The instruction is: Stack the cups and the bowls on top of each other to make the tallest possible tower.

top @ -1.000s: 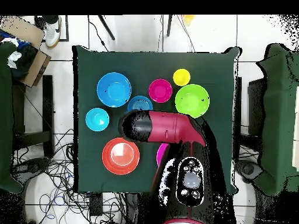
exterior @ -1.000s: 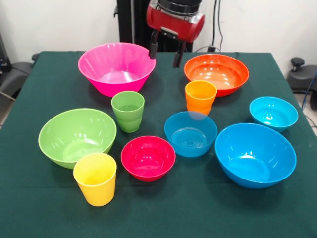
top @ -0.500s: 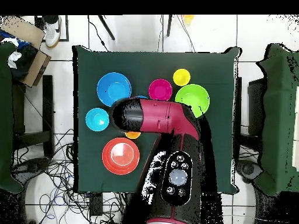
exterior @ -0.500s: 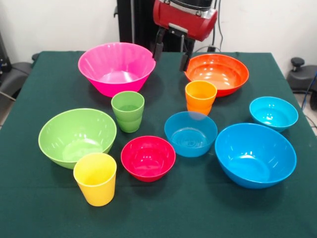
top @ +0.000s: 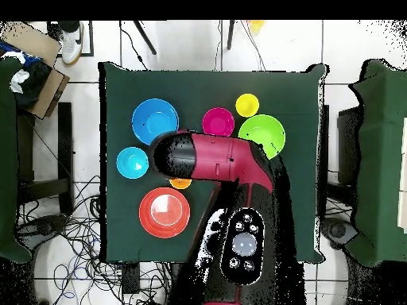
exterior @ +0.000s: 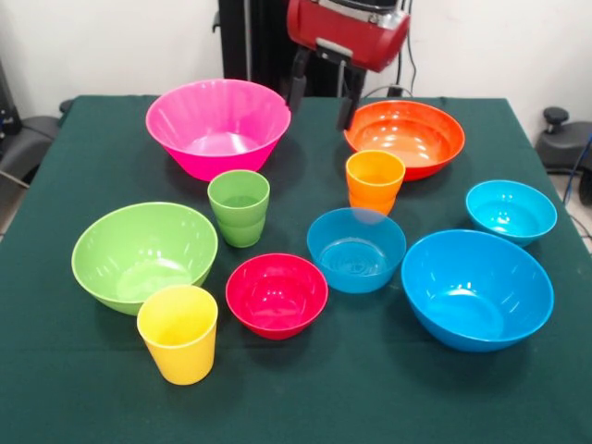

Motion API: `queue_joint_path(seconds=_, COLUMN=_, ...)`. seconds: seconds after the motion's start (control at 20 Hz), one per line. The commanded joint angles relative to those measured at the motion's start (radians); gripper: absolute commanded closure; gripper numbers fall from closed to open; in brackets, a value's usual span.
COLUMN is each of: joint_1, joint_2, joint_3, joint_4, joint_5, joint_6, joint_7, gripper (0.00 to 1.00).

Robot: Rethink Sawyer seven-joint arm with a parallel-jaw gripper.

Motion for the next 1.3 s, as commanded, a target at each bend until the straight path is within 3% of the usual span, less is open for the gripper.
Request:
queue_joint_path(seconds=0.05, joint_1=-0.054, joint_2=-0.035, joint_3=0.098, joint_4=0.113, joint_5=-0.034, joint_6=-0.036, joint_7=-0.039, gripper=0.00)
queue_joint_path(seconds=0.4, joint_1=-0.074, joint_2=0.030, joint_3=0.114, joint_4=0.066, joint_5=-0.050, joint_6=-0.077, joint_7=-0.018, gripper=0.00)
queue_joint_path(seconds=1.3, joint_1=-0.135, joint_2=0.015, joint_3=0.113, joint_4=0.151, joint_5=-0.103, joint_6=-0.159, joint_7=-0.045, gripper=0.00)
